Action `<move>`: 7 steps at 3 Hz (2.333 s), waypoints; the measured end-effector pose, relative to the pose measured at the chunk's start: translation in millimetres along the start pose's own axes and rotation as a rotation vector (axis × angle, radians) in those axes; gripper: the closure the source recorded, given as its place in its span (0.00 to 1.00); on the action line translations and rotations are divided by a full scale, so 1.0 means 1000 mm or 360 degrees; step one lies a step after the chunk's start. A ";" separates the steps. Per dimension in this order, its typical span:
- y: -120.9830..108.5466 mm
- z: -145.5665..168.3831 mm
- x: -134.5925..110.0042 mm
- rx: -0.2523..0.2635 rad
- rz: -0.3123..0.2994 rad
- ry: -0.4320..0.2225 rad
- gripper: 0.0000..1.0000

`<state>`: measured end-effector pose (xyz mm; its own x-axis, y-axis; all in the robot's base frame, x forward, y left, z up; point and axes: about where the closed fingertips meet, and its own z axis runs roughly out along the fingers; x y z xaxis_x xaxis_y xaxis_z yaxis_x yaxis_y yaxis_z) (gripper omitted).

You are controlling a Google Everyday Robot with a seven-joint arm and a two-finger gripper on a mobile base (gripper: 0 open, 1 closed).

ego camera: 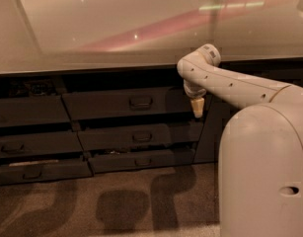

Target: Open top drawer

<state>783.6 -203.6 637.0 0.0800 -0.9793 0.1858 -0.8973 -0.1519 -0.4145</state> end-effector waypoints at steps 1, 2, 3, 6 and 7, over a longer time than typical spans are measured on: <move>0.002 0.001 -0.002 0.0004 -0.0015 -0.0130 0.00; 0.007 0.001 -0.006 -0.0007 -0.0051 -0.0358 0.00; 0.007 0.001 -0.009 0.0003 -0.0124 -0.0381 0.00; -0.004 -0.004 -0.014 0.0069 -0.0206 -0.0586 0.00; -0.004 -0.004 -0.014 0.0069 -0.0206 -0.0586 0.00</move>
Offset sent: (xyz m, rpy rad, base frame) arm -0.0138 0.0059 0.0009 0.3154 0.0749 0.2521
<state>784.8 -188.6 639.4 0.3490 -0.9328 -0.0897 -0.8511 -0.2754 -0.4470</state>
